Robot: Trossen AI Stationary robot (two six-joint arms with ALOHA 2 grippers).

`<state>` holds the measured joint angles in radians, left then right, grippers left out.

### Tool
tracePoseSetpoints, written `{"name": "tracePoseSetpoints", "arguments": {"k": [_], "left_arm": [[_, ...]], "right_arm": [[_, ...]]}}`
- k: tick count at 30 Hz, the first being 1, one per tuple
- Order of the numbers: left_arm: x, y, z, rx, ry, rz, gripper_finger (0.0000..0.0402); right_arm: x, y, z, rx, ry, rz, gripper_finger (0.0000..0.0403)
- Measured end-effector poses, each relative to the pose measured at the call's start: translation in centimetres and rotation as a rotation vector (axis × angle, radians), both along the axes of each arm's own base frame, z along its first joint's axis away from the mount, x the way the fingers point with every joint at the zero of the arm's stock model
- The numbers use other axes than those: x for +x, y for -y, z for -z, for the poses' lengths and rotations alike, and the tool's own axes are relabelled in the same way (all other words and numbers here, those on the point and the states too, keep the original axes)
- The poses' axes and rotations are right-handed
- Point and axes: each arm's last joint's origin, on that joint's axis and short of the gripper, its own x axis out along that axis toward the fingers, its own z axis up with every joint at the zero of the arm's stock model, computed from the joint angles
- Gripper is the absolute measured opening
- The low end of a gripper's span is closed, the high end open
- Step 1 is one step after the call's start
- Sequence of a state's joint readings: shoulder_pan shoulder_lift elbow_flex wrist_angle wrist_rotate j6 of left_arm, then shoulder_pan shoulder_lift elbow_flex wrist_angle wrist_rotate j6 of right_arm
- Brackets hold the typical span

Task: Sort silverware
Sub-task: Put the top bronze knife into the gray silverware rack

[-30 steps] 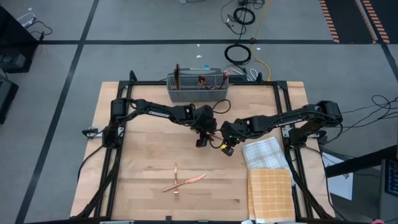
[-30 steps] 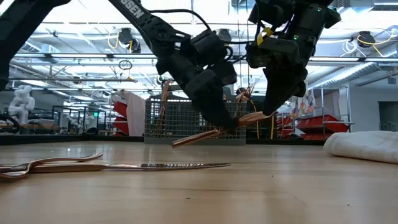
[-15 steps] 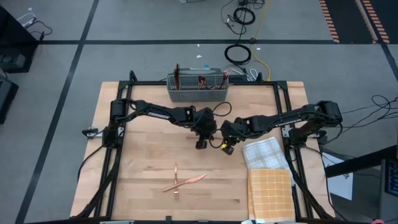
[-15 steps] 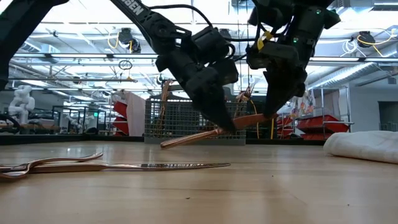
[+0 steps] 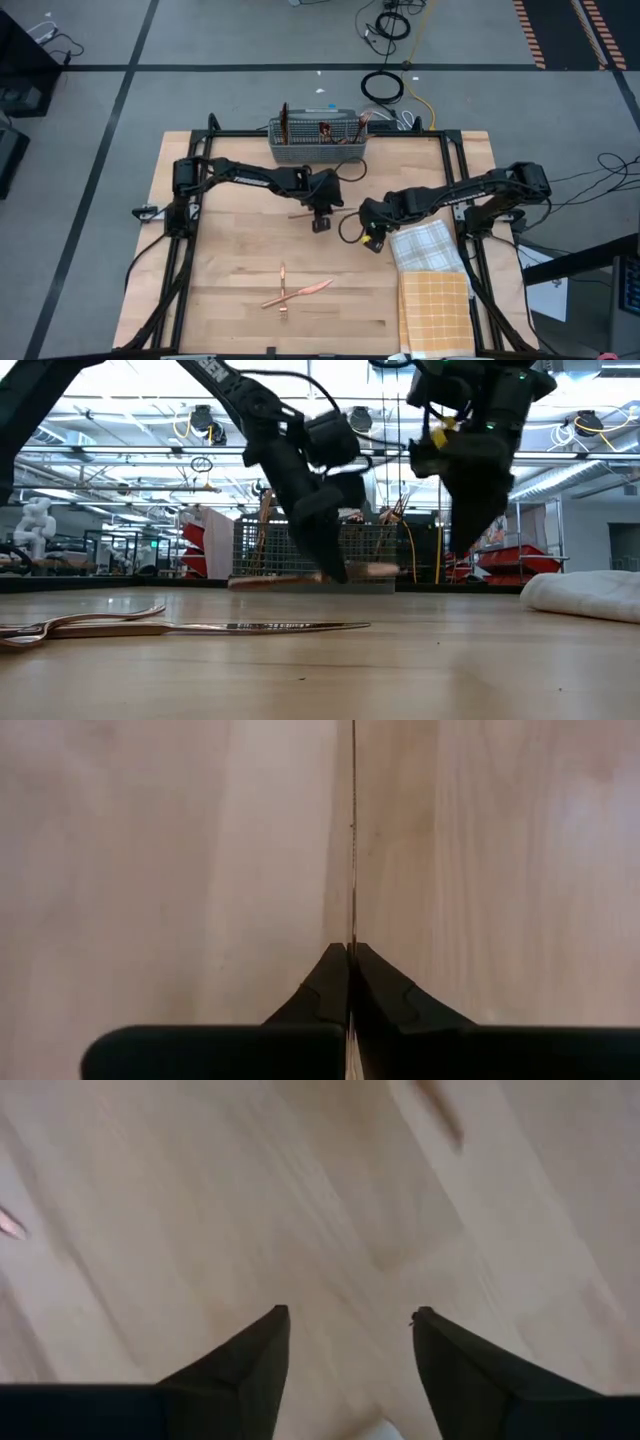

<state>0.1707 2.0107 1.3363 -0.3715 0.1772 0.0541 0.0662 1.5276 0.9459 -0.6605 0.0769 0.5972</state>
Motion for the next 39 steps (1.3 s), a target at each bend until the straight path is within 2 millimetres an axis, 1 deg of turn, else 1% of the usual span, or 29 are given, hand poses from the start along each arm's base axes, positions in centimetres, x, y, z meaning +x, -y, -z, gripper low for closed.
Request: {"name": "tracePoseSetpoints", "arguments": {"k": [4, 7, 10, 13, 16, 19, 22, 24, 26, 28, 31, 33, 37, 39], "left_arm": [[-0.4, -0.1, -2.2, 0.042, 0.039, -0.046, 0.0004], [-1.0, -0.9, -3.9, 0.089, 0.07, -0.099, 0.0004], [-1.9, -2.0, -6.7, 0.135, 0.148, -0.181, 0.0003], [-3.3, -3.2, -9.9, 0.198, 0.227, -0.264, 0.0003], [-5.0, -4.6, -13.8, 0.255, 0.367, -0.34, 0.0003], [-6.8, -5.8, -17.7, 0.315, 0.6, -0.404, 0.0003], [-9.0, -6.6, -19.7, 0.39, 0.812, -0.495, 0.0003], [-10.6, -7.1, -19.6, 0.438, 0.907, -0.549, 0.0003], [-11.9, -7.4, -19.0, 0.491, 0.994, -0.577, 0.0003], [-13.0, -7.4, -17.5, 0.545, 1.035, -0.583, 0.0003], [-14.3, -7.6, -15.0, 0.595, 1.118, -0.62, 0.0003], [-15.2, -7.7, -13.6, 0.649, 1.158, -0.655, 0.0003], [-17.0, -8.2, -10.3, 0.759, 1.106, -0.803, 0.0003], [-17.8, -8.7, -9.7, 0.779, 1.14, -0.844, 0.0003]], "right_arm": [[-1.0, -0.6, 0.1, -0.083, -0.084, 0.016, 0.0209], [-1.4, -1.3, -0.3, -0.16, -0.073, 0.028, 0.0208], [-1.7, -1.9, -0.5, -0.205, -0.042, 0.049, 0.0204], [-1.9, -2.3, -0.2, -0.226, -0.034, 0.08, 0.0202], [-2.0, -2.6, 0.5, -0.214, -0.006, 0.099, 0.0202], [-2.1, -2.8, 1.1, -0.19, 0.021, 0.123, 0.0202], [-2.0, -2.9, 1.3, -0.174, 0.05, 0.145, 0.0201], [-2.1, -2.9, 1.5, -0.172, 0.049, 0.15, 0.0201], [-2.0, -2.9, 1.5, -0.169, 0.06, 0.151, 0.0201], [-2.0, -2.9, 1.5, -0.169, 0.058, 0.151, 0.0201], [-2.0, -2.9, 1.5, -0.169, 0.06, 0.151, 0.0201], [-1.9, -2.9, 1.5, -0.167, 0.065, 0.154, 0.0201], [-1.8, -2.8, 1.5, -0.165, 0.071, 0.16, 0.0201], [-1.8, -2.8, 1.4, -0.163, 0.08, 0.162, 0.0201]]}}
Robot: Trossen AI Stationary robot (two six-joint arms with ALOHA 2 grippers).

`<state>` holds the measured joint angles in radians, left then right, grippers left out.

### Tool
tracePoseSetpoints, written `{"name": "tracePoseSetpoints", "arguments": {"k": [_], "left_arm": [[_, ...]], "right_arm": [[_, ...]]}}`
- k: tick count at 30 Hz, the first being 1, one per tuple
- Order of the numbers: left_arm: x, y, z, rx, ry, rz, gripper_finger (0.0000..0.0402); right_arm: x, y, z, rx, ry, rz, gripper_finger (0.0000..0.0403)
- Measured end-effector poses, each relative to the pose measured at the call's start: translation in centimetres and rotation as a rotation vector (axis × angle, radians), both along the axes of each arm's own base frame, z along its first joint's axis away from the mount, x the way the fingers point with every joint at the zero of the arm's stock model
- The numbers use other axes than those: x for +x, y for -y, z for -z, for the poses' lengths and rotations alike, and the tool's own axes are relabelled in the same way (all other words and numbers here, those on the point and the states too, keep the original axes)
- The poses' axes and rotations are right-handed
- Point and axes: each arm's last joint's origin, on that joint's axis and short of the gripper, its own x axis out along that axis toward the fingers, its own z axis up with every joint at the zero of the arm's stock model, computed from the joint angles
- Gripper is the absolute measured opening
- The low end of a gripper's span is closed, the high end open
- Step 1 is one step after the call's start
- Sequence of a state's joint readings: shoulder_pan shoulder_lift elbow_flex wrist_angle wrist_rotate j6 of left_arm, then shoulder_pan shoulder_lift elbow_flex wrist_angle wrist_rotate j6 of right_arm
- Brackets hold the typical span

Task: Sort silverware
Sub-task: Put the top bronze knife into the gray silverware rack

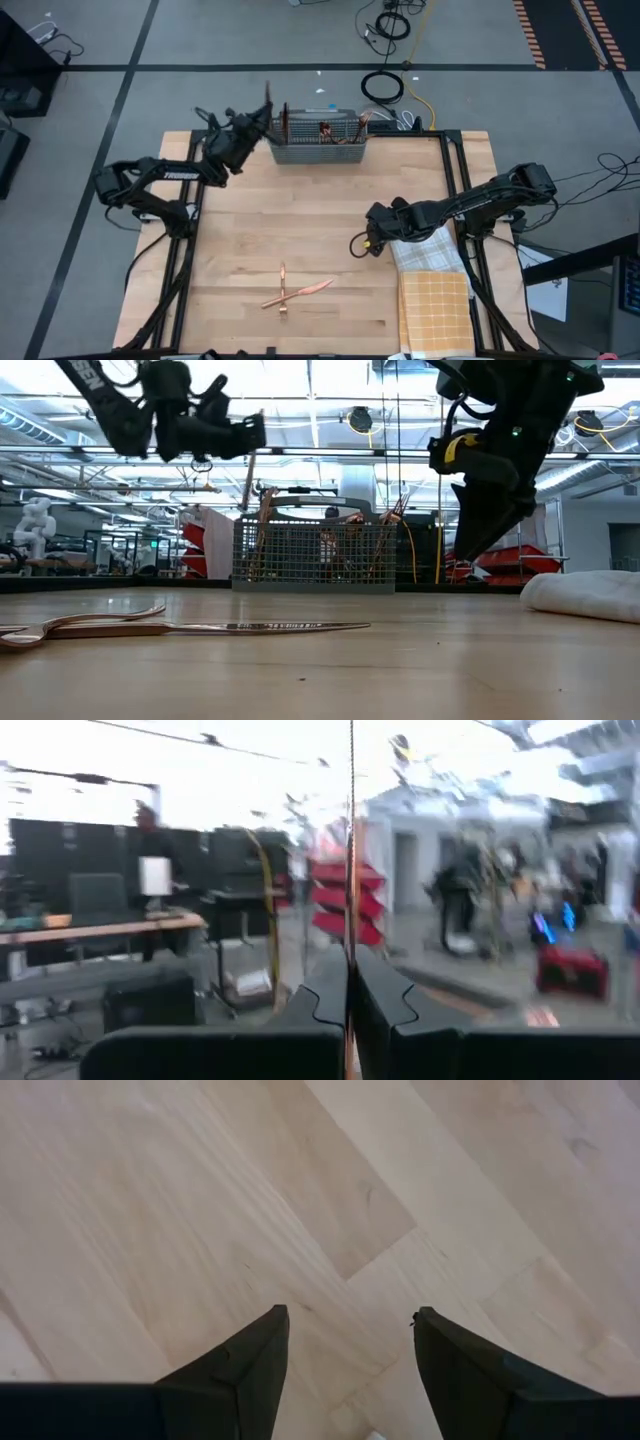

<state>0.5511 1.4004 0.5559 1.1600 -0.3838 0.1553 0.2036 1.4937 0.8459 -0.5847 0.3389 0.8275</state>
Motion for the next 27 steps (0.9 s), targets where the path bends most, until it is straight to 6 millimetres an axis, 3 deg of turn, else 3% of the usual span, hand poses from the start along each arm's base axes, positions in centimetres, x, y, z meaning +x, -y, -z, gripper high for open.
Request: {"name": "tracePoseSetpoints", "arguments": {"k": [3, 10, 19, 27], "left_arm": [[-0.6, -0.7, 0.6, -0.01, 0.032, -0.018, 0.0003], [0.2, -1.6, 2.7, -0.029, 0.011, 0.014, 0.0003], [1.5, -2.4, 6.9, -0.172, -0.052, 0.041, 0.0003], [1.8, -2.6, 8.6, -0.254, -0.109, 0.04, 0.0013]], "right_arm": [[0.2, 0.1, -0.1, 0.004, 0.024, 0.005, 0.0201], [0.6, 0.6, -0.2, 0.008, 0.052, 0.024, 0.0201], [0.7, 0.7, -0.2, 0.009, 0.06, 0.026, 0.0201], [0.7, 0.7, -0.2, 0.009, 0.059, 0.025, 0.0201]]}}
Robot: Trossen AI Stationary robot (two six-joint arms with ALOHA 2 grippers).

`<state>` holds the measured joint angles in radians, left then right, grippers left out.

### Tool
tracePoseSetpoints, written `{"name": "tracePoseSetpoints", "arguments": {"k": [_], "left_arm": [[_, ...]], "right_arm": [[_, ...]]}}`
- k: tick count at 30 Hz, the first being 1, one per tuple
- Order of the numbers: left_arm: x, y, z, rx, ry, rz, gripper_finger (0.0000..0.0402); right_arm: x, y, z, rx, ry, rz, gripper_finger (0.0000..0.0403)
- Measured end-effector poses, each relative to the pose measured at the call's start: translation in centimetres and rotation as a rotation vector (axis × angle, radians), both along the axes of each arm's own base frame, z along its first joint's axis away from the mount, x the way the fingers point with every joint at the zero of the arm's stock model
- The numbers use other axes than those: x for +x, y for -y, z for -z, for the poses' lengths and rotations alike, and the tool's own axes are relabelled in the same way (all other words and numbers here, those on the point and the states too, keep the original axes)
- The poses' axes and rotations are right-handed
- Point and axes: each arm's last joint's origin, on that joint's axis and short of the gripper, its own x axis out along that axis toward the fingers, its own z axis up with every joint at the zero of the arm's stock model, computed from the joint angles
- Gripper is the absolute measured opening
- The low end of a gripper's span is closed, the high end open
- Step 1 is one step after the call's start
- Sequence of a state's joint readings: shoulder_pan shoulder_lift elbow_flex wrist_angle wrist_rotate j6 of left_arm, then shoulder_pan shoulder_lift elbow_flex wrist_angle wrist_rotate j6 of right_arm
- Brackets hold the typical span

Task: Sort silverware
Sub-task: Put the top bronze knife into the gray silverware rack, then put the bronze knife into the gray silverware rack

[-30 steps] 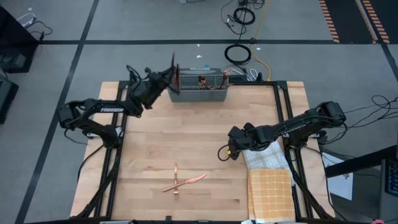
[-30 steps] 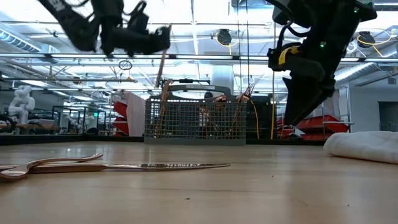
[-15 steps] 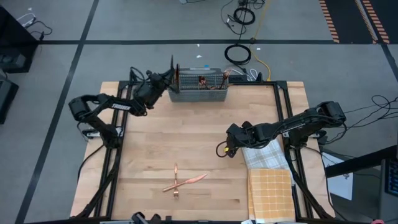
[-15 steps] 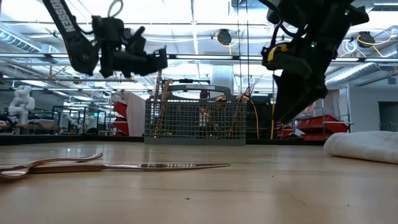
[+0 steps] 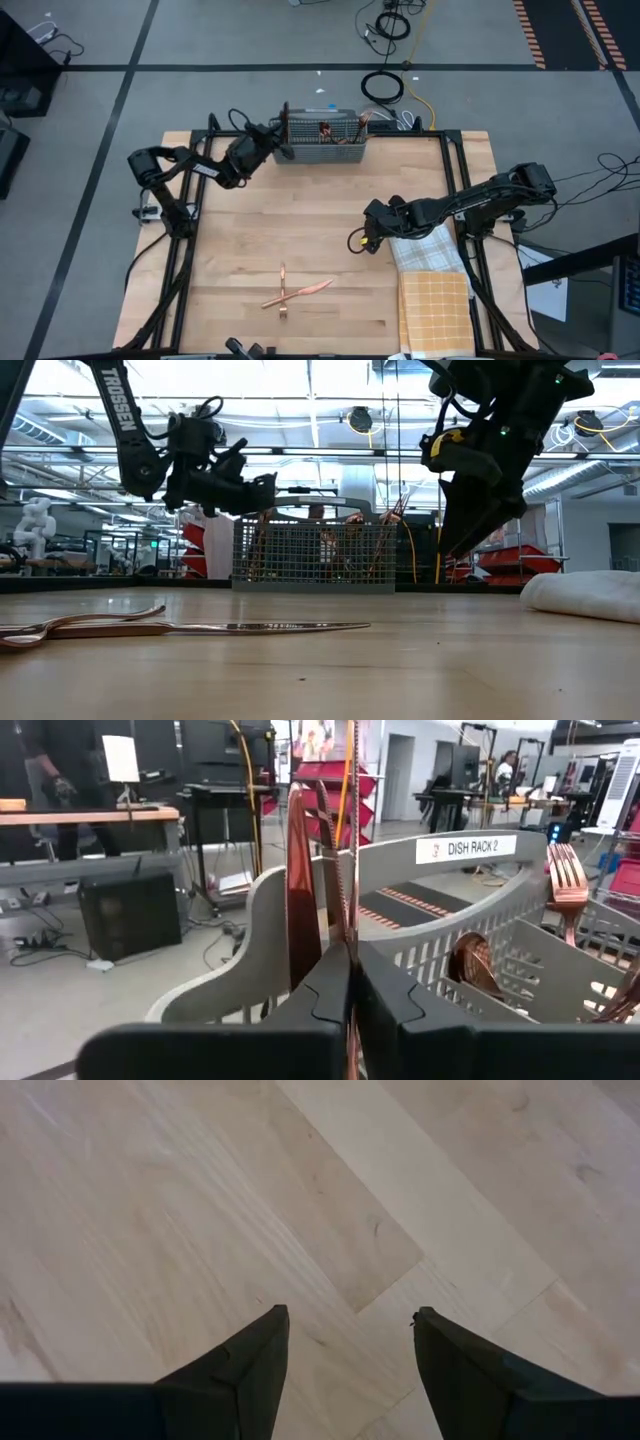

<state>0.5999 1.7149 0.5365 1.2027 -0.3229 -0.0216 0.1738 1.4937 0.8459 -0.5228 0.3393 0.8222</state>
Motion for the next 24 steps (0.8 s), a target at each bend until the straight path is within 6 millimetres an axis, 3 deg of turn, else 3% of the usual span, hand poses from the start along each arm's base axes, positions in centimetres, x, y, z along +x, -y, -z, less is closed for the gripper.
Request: {"name": "tracePoseSetpoints", "arguments": {"k": [6, 14, 18, 24], "left_arm": [[-0.1, 0.0, 0.3, -0.017, -0.024, -0.011, 0.0045], [-0.3, 0.1, 0.0, -0.085, 0.0, -0.017, 0.0051], [-0.8, 0.5, -1.8, -0.065, -0.004, -0.004, 0.0052], [-2.6, 1.7, -4.3, -0.045, -0.197, 0.002, 0.0052]], "right_arm": [[0.0, 0.0, 0.0, -0.003, -0.002, -0.007, 0.0201], [0.1, 0.0, 0.0, -0.01, 0.001, -0.032, 0.0201], [0.3, -0.1, -0.1, -0.013, 0.018, -0.047, 0.0201], [0.3, -0.1, -0.1, -0.014, 0.022, -0.051, 0.0201]]}}
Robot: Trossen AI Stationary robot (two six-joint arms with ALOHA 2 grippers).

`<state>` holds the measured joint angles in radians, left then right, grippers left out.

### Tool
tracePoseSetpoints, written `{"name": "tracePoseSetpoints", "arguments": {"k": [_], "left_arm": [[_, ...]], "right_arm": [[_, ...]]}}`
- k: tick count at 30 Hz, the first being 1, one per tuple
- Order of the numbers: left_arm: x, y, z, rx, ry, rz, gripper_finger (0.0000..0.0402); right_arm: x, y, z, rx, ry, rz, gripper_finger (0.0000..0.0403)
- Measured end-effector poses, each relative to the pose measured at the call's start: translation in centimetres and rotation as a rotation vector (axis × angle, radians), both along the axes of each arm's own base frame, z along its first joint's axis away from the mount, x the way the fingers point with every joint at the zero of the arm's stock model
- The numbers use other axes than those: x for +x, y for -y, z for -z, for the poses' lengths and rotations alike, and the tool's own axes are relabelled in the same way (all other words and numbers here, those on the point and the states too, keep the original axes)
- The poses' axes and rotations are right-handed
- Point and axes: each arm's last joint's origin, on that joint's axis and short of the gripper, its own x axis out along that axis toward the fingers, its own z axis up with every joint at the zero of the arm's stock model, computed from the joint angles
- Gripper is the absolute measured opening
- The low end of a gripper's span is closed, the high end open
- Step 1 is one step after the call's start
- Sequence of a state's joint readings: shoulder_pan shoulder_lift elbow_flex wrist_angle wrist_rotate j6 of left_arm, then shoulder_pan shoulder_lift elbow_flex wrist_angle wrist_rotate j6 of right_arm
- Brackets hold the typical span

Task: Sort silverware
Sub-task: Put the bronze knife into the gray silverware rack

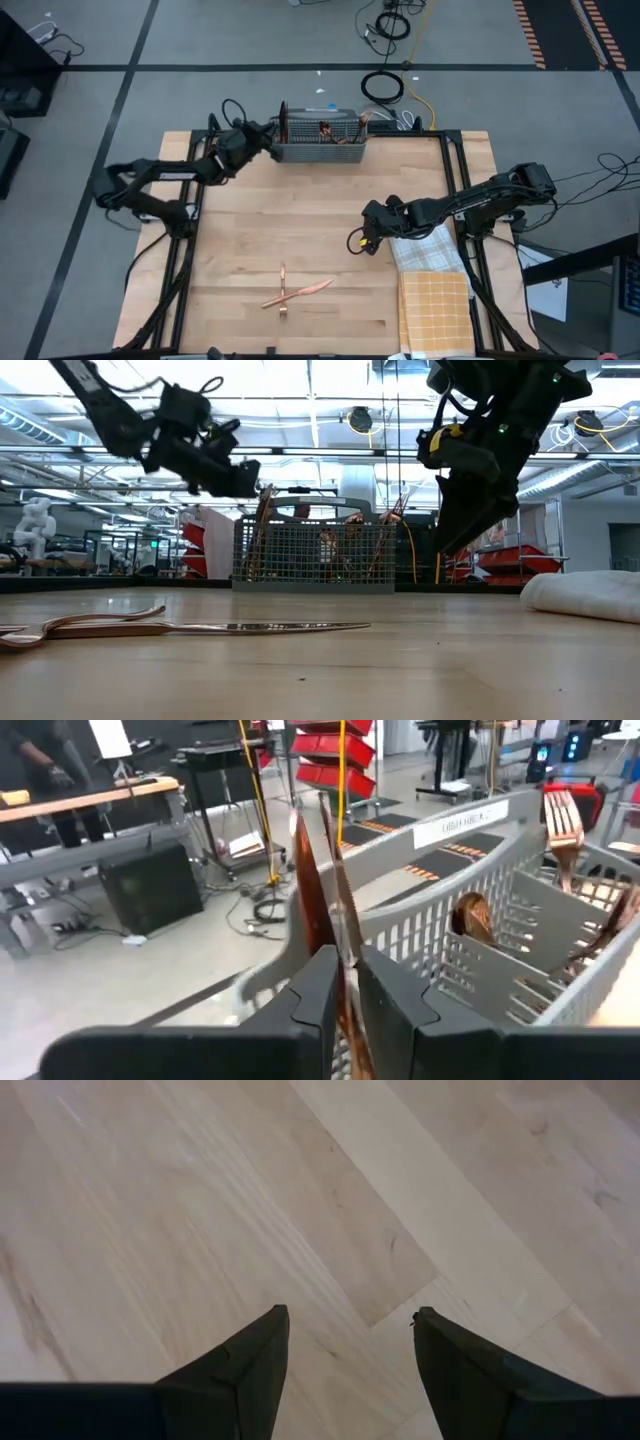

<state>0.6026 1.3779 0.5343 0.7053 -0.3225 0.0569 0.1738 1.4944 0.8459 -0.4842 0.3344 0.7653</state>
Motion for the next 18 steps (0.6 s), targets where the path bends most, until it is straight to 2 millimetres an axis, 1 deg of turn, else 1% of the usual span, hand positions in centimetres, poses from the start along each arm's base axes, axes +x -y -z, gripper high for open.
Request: {"name": "tracePoseSetpoints", "arguments": {"k": [5, 7, 10, 15, 18], "left_arm": [[-1.6, 1.5, -2.4, -0.006, -0.005, 0.06, 0.0052], [-2.1, 2.4, -3.3, -0.017, -0.001, 0.119, 0.0053], [-2.8, 4.1, -4.2, -0.084, 0.034, 0.241, 0.0053], [-4.1, 7.1, -5.3, -0.251, 0.103, 0.459, 0.0053], [-4.9, 8.7, -5.9, -0.3, 0.126, 0.522, 0.0053]], "right_arm": [[0.3, -0.1, -0.1, 0.016, 0.021, -0.033, 0.0201], [0.5, -0.2, -0.2, 0.018, 0.042, -0.052, 0.0201], [0.8, -0.4, -0.3, 0.048, 0.061, -0.105, 0.0201], [1.8, -1.6, -1.1, 0.095, 0.169, -0.342, 0.0201], [3.0, -2.6, -1.8, 0.039, 0.194, -0.473, 0.0201]]}}
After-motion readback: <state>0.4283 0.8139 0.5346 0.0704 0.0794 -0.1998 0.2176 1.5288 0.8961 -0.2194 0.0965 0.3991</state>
